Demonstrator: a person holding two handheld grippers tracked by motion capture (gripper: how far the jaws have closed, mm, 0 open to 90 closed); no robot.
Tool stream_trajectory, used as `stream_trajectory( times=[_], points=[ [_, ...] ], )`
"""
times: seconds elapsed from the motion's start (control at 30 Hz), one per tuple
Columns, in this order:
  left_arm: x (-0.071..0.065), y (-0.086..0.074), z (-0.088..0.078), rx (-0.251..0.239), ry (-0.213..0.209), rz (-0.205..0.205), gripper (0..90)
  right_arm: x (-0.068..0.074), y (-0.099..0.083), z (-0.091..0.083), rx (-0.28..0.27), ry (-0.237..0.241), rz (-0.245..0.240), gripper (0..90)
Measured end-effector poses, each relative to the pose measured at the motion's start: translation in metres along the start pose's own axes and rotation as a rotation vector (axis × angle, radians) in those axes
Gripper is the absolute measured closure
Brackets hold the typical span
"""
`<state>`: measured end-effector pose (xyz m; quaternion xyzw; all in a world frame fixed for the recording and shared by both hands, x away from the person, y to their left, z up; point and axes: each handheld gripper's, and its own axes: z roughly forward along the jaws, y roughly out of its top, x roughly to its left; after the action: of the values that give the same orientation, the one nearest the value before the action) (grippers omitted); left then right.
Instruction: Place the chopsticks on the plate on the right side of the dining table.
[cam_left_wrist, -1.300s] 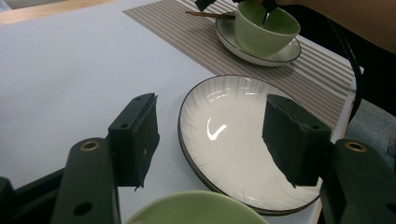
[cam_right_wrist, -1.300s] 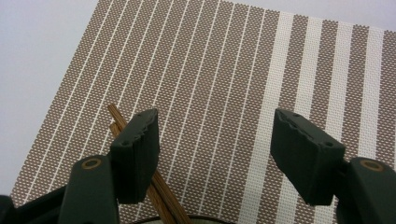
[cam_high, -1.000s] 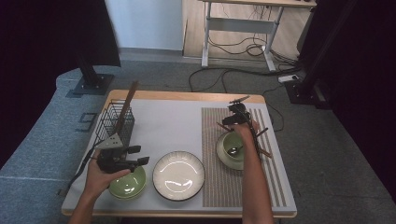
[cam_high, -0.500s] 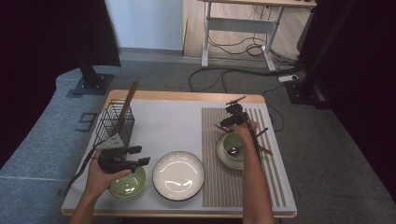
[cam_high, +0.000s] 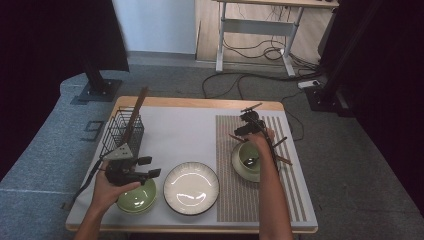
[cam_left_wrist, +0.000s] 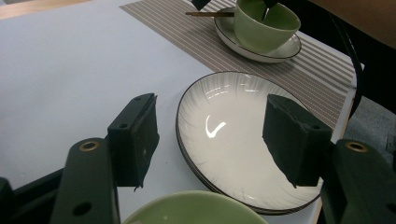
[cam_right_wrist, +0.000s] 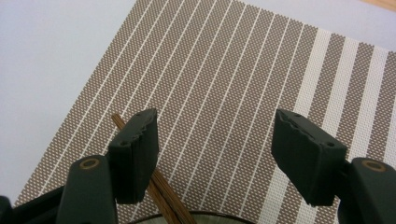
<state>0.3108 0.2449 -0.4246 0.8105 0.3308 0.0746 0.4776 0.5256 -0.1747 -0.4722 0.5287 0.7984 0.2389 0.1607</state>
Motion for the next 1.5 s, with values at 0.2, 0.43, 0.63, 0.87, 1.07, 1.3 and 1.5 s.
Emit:
stream_trajectory(
  times=[0.2,0.43,0.63,0.87,1.07,1.3,1.5],
  points=[
    [0.000,0.000,0.001,0.004,-0.002,0.001,35.7,0.004,0.002,0.000,-0.015,-0.006,0.004,32.3],
    [0.000,0.000,0.002,0.009,-0.003,0.001,35.7,0.006,0.002,0.002,-0.010,-0.003,-0.012,32.9],
    [0.000,0.000,0.002,0.012,-0.004,0.003,35.7,0.007,0.004,0.003,-0.003,-0.001,-0.010,32.7],
    [-0.001,0.000,0.002,0.010,-0.006,0.001,35.7,0.008,0.005,0.005,0.013,-0.013,-0.011,32.5],
    [0.000,0.000,0.002,0.011,-0.006,0.002,35.7,0.009,0.005,0.007,0.019,-0.018,-0.021,32.4],
    [0.000,0.000,0.003,0.014,-0.005,0.002,35.7,0.015,0.005,0.005,0.022,0.001,-0.075,31.7],
    [-0.001,0.000,0.003,0.016,-0.006,0.003,35.6,0.020,0.004,0.005,0.033,0.011,-0.098,31.3]
  ],
)
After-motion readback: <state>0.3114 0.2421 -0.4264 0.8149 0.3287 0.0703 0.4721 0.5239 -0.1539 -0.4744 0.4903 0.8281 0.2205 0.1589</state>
